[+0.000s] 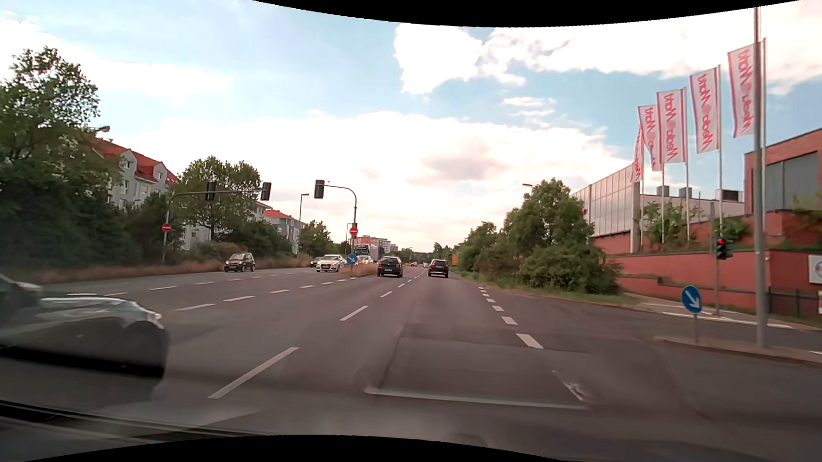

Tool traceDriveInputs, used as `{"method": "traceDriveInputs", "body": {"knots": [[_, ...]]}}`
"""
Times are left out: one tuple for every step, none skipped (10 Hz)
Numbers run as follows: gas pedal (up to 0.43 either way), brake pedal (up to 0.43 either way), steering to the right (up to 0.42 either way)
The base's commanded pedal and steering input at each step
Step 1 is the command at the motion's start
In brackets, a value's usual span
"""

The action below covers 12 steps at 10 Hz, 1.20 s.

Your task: Follow the waypoints while adhering to traffic rules and regulations

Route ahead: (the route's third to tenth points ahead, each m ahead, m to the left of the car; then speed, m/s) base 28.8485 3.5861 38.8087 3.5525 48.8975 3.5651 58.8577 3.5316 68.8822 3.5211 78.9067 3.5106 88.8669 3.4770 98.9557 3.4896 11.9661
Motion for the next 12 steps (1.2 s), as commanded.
{"method": "traceDriveInputs", "body": {"knots": [[0.067,0.0,0.001],[0.067,0.0,0.001],[0.067,0.0,0.001],[0.067,0.0,0.001],[0.067,0.0,0.001],[0.067,0.0,0.001],[0.067,0.0,0.001],[0.067,0.0,0.0],[0.079,0.0,0.0],[0.079,0.0,-0.001],[0.079,0.0,-0.001],[0.079,0.0,-0.001]]}}
